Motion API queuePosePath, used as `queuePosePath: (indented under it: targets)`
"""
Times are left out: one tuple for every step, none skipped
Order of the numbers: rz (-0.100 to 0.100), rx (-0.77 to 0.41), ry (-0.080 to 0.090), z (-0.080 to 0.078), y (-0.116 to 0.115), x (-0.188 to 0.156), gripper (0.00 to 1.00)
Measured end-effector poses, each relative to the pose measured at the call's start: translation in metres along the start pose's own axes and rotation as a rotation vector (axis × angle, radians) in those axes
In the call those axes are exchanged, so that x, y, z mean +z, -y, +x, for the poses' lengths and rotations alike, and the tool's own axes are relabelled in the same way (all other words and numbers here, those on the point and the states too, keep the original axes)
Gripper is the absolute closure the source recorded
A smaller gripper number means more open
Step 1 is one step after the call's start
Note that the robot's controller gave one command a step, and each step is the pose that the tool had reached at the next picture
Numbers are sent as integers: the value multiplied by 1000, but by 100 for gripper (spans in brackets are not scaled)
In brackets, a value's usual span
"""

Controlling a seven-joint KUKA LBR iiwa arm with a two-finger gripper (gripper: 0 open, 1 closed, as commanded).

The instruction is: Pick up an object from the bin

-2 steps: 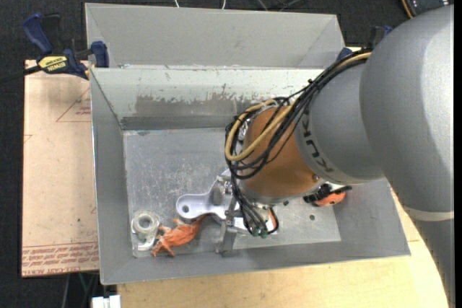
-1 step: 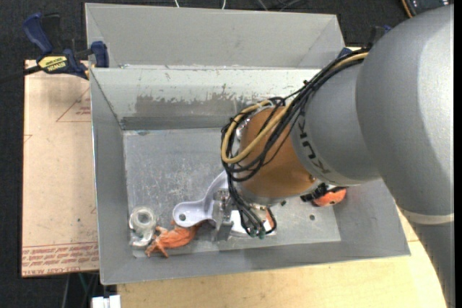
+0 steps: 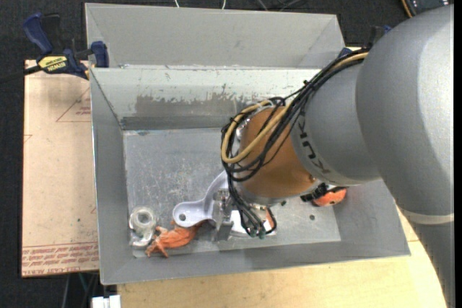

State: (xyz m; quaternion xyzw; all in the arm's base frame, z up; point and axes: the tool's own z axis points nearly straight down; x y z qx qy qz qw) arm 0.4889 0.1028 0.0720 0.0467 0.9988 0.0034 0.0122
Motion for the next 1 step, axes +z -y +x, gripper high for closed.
queuePosePath:
  targets:
    - [-1, 1, 1, -1, 0, -5, 100]
